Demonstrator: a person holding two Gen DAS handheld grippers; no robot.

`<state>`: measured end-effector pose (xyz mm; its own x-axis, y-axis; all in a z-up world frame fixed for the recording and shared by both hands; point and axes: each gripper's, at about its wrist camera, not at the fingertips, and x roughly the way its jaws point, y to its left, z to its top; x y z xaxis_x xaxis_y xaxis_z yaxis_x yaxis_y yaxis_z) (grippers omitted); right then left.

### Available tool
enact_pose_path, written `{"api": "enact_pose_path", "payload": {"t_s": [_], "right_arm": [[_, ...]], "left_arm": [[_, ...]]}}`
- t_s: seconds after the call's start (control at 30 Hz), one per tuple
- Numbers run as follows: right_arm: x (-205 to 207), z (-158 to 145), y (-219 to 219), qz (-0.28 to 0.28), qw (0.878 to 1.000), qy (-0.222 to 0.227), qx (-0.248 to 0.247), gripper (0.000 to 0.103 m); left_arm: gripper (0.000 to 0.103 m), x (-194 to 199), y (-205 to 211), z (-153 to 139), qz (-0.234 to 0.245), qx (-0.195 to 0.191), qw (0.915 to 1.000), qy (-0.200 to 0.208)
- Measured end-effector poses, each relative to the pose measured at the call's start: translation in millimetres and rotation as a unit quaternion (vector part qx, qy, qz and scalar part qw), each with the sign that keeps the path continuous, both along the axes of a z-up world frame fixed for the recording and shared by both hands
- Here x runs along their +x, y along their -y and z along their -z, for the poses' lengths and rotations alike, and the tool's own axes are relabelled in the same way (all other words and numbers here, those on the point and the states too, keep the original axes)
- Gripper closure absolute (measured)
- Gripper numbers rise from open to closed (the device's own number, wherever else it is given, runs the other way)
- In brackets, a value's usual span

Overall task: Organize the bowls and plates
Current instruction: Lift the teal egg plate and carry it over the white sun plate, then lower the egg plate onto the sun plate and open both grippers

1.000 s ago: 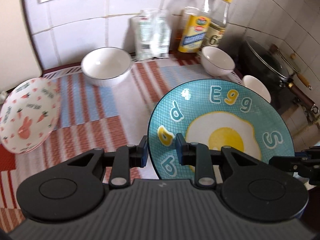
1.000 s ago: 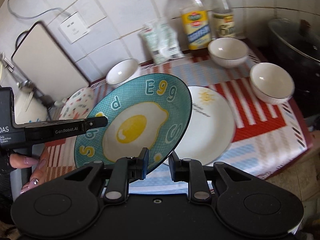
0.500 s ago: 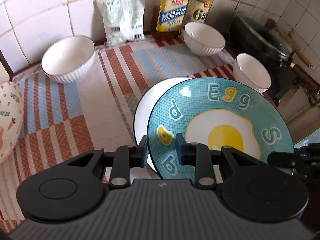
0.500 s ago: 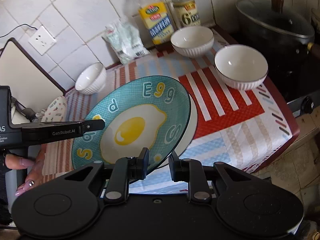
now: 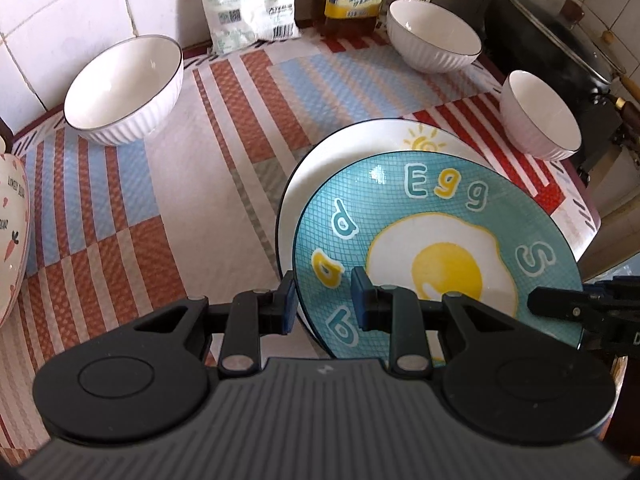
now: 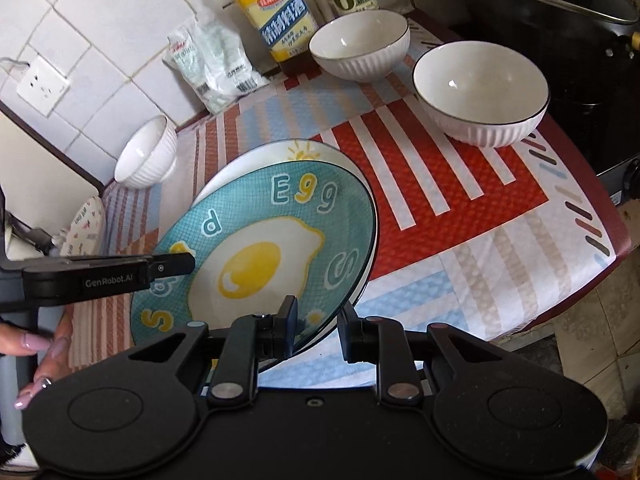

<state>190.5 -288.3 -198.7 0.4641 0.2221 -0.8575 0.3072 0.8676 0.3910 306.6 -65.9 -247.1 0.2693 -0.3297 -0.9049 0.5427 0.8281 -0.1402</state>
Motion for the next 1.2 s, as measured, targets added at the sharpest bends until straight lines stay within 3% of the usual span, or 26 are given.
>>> {"api": "enact_pose_path", "payload": {"t_s": [0.2,0.5,0.7,1.1,1.2], "right_arm": [[2.5,3.1,1.1,-0.002,1.0,-0.007,-0.017,0.076],[5.7,15.9,-1.6,0.003,0.999,-0.019,-0.042,0.071],[13.8,18.5,-3.0,-0.017,0.997,-0.009,-0.069,0.068],[17.8,32.5,-5.2,-0.017,0.998,0.001,-0.066,0.066],[21.6,33.6,-20.1,-0.022,0.994,-0.008,-0.105,0.064]], "left_arm": [[0.078,2.1,9.2,3.3,0.014,0.018,0.9992,-0.034],[0.078,-0.1,23.5,7.3,0.051,0.062,0.9965,-0.021],[0.079,5.7,24.9,8.4,0.051,0.067,0.996,-0.028],[0.08,-7.4,27.3,2.6,0.075,0.107,0.9914,0.011],[0.08,-11.4,27.8,3.5,0.082,0.114,0.9899,0.022]]}}
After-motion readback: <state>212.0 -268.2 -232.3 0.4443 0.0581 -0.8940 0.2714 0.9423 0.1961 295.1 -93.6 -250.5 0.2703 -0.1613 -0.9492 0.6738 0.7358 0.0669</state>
